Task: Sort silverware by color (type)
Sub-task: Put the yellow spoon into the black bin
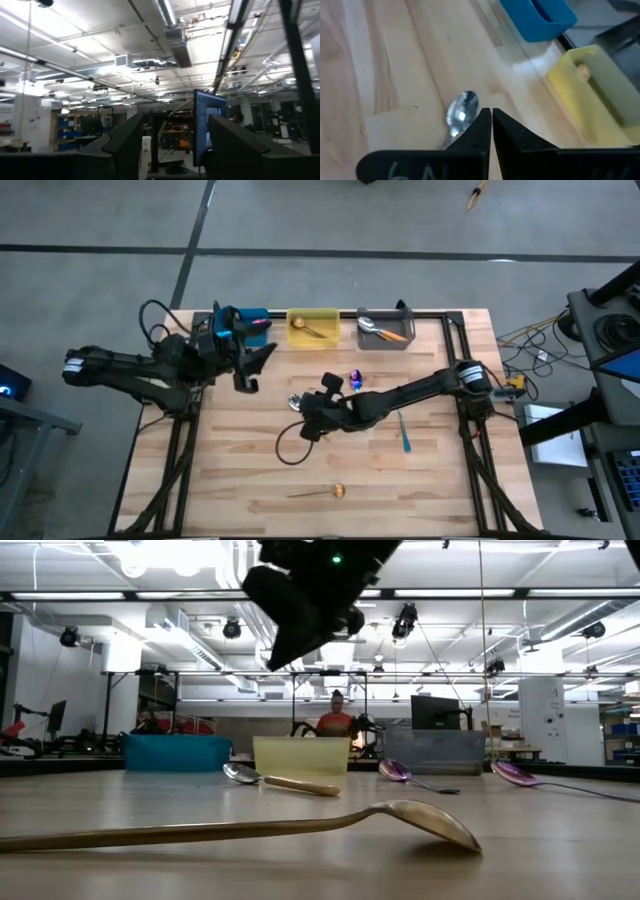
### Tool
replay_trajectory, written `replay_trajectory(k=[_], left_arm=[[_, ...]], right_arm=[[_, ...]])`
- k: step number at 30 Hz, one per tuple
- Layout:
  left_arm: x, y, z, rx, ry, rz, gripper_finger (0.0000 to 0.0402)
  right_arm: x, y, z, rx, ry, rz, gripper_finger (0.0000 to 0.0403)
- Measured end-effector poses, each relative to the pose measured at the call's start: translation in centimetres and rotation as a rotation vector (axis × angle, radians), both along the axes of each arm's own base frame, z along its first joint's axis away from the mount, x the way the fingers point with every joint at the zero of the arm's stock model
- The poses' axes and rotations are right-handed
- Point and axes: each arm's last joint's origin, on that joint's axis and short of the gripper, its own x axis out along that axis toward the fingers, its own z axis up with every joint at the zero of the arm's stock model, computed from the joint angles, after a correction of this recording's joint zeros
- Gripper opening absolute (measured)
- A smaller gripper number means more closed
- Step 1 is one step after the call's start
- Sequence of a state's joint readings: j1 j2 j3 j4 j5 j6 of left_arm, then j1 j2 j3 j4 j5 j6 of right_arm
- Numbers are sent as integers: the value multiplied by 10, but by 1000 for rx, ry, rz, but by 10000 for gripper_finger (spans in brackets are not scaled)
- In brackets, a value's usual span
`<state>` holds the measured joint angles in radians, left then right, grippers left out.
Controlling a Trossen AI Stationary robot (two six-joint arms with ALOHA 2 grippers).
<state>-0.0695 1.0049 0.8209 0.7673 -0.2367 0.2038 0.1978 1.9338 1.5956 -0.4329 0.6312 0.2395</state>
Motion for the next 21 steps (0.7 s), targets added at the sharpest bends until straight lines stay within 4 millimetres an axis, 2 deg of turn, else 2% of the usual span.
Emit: replay_trajectory(k=[8,16,21], left_arm=[[14,6,7,-130,8,188,206],[35,8,-10,-122,110,309,206],[43,10,-22,-148,172,411,206]], right_arm=[[-36,-18,-8,-57,-92,56,8],[-77,-43,-1,-21,-331,81,8],[-95,-48,2,-52,-450,97,8]])
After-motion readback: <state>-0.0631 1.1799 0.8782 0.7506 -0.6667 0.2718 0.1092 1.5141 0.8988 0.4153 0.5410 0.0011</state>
